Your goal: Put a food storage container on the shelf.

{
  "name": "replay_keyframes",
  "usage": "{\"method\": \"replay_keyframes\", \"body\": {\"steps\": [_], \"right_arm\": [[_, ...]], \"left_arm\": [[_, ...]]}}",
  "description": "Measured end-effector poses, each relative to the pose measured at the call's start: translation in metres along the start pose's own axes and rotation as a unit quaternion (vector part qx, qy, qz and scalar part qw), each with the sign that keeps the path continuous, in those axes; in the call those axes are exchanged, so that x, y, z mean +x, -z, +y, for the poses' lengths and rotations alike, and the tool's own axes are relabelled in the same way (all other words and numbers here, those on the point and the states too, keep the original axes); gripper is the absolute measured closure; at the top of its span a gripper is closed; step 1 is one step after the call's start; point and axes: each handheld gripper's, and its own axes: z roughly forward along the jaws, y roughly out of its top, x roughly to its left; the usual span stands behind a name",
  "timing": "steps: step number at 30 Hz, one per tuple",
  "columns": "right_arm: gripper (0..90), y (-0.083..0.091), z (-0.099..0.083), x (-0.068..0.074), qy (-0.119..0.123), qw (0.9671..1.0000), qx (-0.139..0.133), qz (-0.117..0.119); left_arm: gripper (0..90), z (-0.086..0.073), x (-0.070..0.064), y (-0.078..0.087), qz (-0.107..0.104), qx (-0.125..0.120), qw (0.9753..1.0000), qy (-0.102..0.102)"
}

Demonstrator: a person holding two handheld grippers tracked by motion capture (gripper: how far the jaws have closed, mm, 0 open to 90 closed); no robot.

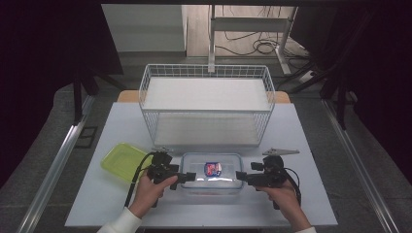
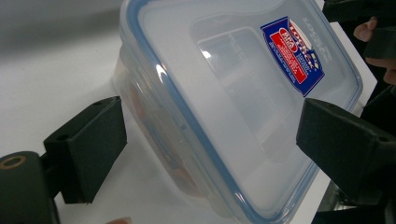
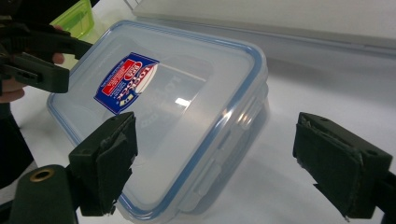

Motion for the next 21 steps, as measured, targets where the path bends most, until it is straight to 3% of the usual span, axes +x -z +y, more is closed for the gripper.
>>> {"method": "replay_keyframes", "body": {"steps": [9, 14, 21], "right_arm": [[13.1, -0.012, -0.002, -0.003, -0.017, 0.9994, 0.016, 0.027], [12.8, -0.022, -0.003, -0.006, -0.031, 0.9981, 0.03, 0.043], [12.6, -0.032, -0.004, -0.006, -0.056, 0.9948, 0.039, 0.075]], "left_arm": [[10.0, -0.001, 0.004, -0.005, -0.014, 0.01, 0.9998, 0.005], [11.6, -0.001, 0.005, -0.008, -0.035, 0.016, 0.9992, 0.01], [11.6, -0.002, 0.003, -0.008, -0.029, 0.015, 0.9995, 0.007]]}}
